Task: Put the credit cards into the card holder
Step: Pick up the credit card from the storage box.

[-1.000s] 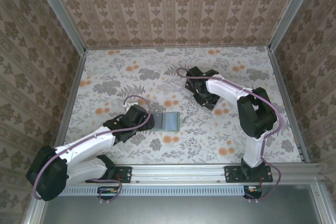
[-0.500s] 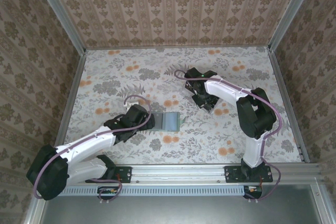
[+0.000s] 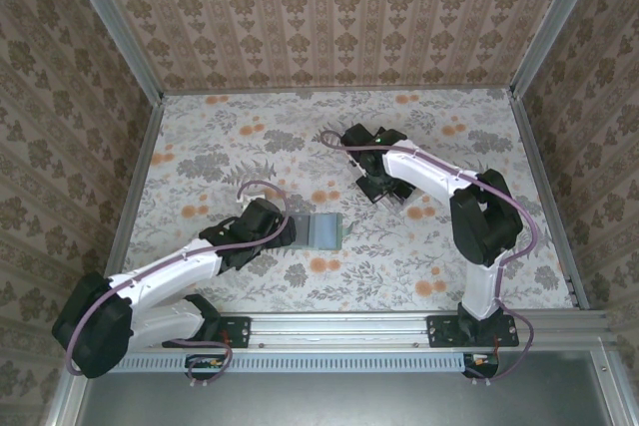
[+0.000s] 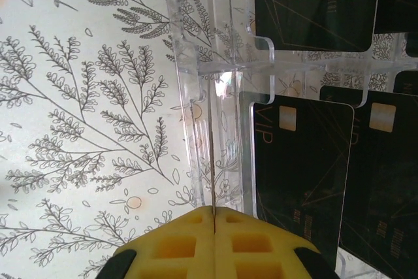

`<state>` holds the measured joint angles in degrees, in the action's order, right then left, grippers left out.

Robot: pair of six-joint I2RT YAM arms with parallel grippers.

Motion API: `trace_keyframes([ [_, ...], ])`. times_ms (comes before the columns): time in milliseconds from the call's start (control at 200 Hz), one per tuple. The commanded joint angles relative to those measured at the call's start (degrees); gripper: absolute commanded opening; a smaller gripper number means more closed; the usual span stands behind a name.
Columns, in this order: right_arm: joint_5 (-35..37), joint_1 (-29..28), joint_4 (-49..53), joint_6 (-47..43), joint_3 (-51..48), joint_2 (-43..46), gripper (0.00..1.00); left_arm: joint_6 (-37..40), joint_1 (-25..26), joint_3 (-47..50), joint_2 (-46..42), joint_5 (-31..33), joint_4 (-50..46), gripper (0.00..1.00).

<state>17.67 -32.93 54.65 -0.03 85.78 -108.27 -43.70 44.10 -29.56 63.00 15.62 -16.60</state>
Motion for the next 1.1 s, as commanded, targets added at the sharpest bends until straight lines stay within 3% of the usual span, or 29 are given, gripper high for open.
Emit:
trace_keyframes([
  [0,1.43,-1.22,4.23,1.10,2.46,4.08,0.00,1.02,-0.41,-1.29,-0.24,-0.05,-0.07,1.00],
  [295,-8.78,-6.43,-2.61,16.29,-0.01,12.42,0.00,2.21,-0.76,-0.54,0.53,0.89,0.18,1.00],
  [445,-18.04,-9.62,-17.61,32.53,-9.38,16.29,0.00,2.25,-1.16,-0.22,0.98,1.41,-0.06,1.00],
  [665,-17.26,-14.73,-36.67,53.63,-21.76,17.18,0.00,2.32,-1.44,-0.13,0.85,2.09,-0.22,1.00],
  [805,-14.54,-16.93,-38.69,57.52,-22.42,14.82,0.00,2.63,-1.42,0.05,0.81,1.87,0.12,1.00],
  [1095,-15.65,-17.90,-41.08,60.55,-22.76,10.64,0.00,2.88,-1.55,0.38,1.29,1.50,0.89,1.00],
])
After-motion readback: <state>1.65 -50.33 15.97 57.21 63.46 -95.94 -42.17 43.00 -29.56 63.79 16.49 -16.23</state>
